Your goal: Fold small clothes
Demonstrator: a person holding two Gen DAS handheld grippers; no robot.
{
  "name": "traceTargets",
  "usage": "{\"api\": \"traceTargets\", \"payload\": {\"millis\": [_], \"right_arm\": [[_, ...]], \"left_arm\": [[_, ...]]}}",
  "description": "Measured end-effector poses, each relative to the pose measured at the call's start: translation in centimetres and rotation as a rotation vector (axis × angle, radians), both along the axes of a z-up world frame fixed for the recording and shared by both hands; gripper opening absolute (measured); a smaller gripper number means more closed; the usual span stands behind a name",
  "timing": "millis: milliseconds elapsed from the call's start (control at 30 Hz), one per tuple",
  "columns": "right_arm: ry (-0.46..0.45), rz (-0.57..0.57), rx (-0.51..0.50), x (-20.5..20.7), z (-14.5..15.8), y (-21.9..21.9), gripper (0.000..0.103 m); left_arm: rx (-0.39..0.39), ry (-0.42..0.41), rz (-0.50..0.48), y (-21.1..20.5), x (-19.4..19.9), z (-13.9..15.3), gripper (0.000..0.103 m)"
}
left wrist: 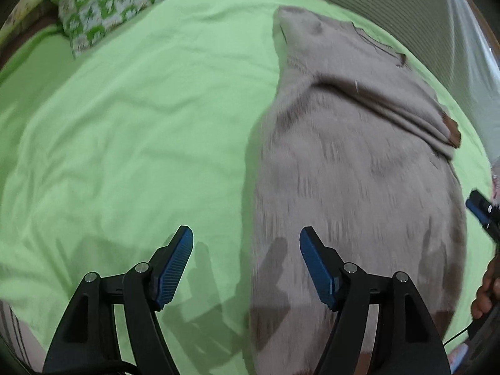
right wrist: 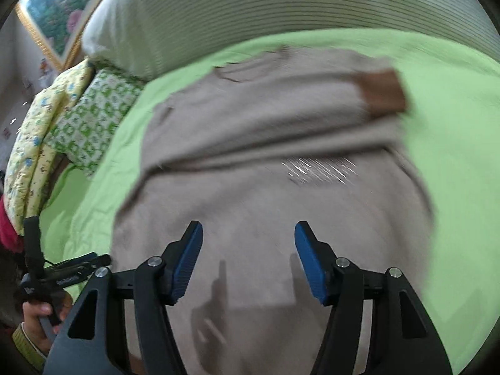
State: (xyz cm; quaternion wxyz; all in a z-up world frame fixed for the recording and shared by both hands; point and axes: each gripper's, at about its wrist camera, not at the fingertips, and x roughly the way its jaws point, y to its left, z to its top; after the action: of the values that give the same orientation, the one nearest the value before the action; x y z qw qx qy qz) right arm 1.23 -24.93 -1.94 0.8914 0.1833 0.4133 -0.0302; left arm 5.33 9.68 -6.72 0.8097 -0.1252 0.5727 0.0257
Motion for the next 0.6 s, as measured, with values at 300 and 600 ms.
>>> {"api": "traceTargets", "payload": {"millis": [300, 600], "right_arm": [[0.008, -0.239, 0.048, -9.9, -0.6, -5.2, 0.062], [-0.015, -0.324, 0.120, -17.6, -1.6, -5.8, 0.062]], "left_arm": [[-0.093, 0.014, -0.050, -0.9, -4.9, -0.1, 0.072], [-0.101, 0.078, -0.185, -3.1, -8.3, -1.1, 0.072]]}}
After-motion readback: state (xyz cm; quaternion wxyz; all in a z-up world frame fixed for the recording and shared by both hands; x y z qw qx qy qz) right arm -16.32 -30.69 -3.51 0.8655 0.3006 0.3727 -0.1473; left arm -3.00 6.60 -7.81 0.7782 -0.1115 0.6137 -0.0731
